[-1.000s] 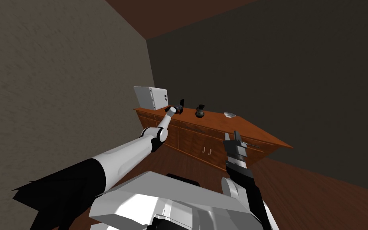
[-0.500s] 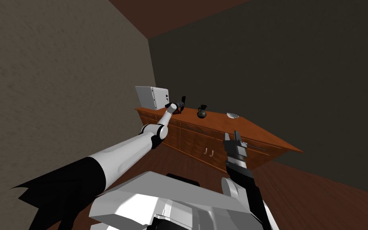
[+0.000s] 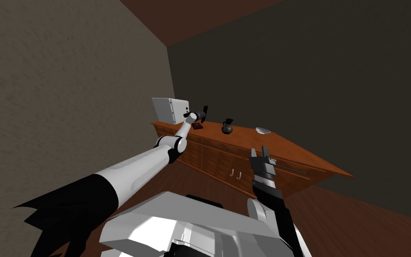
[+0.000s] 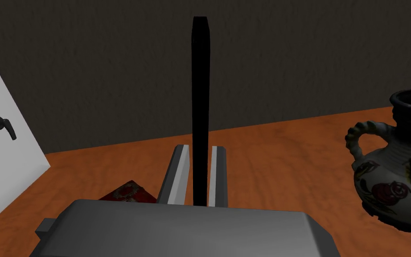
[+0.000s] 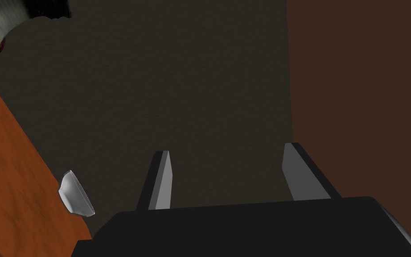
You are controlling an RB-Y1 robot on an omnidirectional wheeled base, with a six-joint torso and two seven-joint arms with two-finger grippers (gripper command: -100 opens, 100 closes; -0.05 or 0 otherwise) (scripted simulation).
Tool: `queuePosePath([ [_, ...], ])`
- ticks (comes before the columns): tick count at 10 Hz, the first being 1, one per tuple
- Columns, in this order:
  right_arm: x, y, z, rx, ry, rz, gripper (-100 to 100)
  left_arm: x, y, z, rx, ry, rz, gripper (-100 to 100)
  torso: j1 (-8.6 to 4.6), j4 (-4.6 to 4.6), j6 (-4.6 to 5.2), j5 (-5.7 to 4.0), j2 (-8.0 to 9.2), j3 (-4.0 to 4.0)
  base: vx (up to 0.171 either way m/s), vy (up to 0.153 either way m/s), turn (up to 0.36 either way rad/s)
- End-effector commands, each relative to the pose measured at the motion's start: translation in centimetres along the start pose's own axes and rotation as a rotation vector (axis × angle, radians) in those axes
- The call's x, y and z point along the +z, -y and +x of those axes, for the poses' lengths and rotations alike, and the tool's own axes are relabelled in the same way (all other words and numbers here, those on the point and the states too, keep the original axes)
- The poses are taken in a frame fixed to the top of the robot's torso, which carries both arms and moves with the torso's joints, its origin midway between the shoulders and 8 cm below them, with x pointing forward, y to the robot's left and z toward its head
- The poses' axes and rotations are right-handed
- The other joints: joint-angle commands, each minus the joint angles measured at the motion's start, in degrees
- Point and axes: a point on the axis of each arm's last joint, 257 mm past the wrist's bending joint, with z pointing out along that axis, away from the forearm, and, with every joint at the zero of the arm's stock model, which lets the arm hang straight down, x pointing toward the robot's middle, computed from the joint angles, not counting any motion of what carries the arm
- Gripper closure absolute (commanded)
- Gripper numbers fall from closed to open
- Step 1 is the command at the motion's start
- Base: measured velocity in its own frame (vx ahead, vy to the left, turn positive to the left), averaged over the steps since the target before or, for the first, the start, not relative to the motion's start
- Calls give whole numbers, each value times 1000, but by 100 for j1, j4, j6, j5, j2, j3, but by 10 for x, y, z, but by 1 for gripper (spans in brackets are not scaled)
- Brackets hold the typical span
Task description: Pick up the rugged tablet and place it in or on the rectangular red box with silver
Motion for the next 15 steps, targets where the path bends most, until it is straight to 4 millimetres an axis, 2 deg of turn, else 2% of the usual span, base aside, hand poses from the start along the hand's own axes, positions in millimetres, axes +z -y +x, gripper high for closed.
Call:
queuePosePath([
  [1, 0, 0, 0, 0, 0, 0, 0, -3, 12, -20, -22, 35, 5, 100, 0, 0, 0, 0, 0, 0, 206, 114, -7],
  [3, 0, 0, 0, 0, 0, 0, 0, -9, 26, -43, -56, 70, 15, 100, 44, -16, -4, 14, -34, -25, 198, 166, -21],
  [6, 0, 0, 0, 0, 0, 0, 0, -21, 48, -83, -123, 124, 36, 100, 38, -14, -5, 16, -41, -27, 213, 118, -25],
  [7, 0, 0, 0, 0, 0, 0, 0, -21, 48, -83, -123, 124, 36, 100, 26, -17, -3, 15, -46, -31, 141, 70, 0],
  [9, 0, 0, 0, 0, 0, 0, 0, -29, 62, -105, -161, 151, 51, 100, 17, -6, 1, 12, -2, -6, 98, 110, -23],
  [11, 0, 0, 0, 0, 0, 0, 0, -28, 62, -104, -151, 150, 51, 100, 23, 3, -3, 15, 17, 8, 60, 66, 5],
  [12, 0, 0, 0, 0, 0, 0, 0, -28, 63, -105, -153, 151, 52, -100, -1, 10, 3, 10, 39, 22, 9, 10, 3],
  [15, 0, 0, 0, 0, 0, 0, 0, -28, 63, -105, -153, 151, 52, -100, -26, 18, 6, 3, 65, 38, 0, 0, 0],
])
